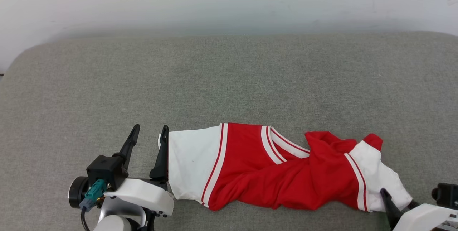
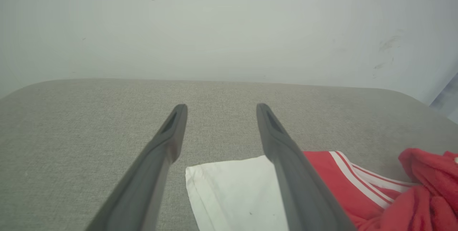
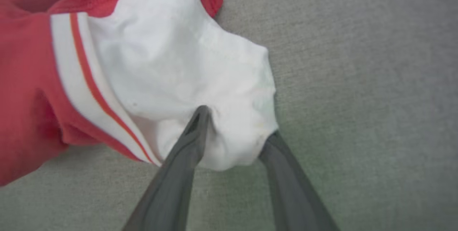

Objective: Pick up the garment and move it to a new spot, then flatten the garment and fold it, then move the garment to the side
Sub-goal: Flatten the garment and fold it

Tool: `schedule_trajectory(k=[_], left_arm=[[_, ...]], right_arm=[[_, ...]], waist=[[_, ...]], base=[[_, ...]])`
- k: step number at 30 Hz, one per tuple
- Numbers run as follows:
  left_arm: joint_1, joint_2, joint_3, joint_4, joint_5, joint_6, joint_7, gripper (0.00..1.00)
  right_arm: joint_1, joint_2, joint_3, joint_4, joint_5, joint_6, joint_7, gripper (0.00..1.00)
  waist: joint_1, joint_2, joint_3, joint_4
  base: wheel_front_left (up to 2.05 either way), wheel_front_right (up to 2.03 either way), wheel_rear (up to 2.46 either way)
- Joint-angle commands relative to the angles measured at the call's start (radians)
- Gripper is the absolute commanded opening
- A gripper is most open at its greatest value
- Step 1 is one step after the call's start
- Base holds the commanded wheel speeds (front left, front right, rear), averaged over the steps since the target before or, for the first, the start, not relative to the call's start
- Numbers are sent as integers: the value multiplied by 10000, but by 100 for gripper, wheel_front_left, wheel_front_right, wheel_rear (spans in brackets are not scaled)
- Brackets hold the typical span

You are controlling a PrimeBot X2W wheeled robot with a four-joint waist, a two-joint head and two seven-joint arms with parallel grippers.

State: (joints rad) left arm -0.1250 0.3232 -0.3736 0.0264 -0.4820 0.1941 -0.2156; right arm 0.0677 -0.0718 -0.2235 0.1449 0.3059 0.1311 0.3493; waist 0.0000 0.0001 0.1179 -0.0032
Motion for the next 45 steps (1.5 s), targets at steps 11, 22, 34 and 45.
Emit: schedule_trajectory(k=[11,22,34,45], left_arm=[[397,59,112,1,-196,211,16,100],[545,184,150,-71,-345,333,300,100],[-1062,1049,-152,1446,-1413,-633,3664,100],[-2429,1396,-688,3184,-1938,-1422,6094,100]], right_arm=[[-265,210,-383,-944,-634,-7,-3513,100],[217,219,-19,-2692,-1344,-7,-2541,100],[49,217,896,-3916,-1490,-7,-1877,100],[-313,88,1602,-4163,-1421,-7,-1946,100]], waist=[[0,-1,-461,-46],[0,-1,-474,-104],[0,-1,190,-576],[0,-1,1037,-1085]], base=[[0,0,0],[0,0,0],[0,0,0],[0,0,0]])
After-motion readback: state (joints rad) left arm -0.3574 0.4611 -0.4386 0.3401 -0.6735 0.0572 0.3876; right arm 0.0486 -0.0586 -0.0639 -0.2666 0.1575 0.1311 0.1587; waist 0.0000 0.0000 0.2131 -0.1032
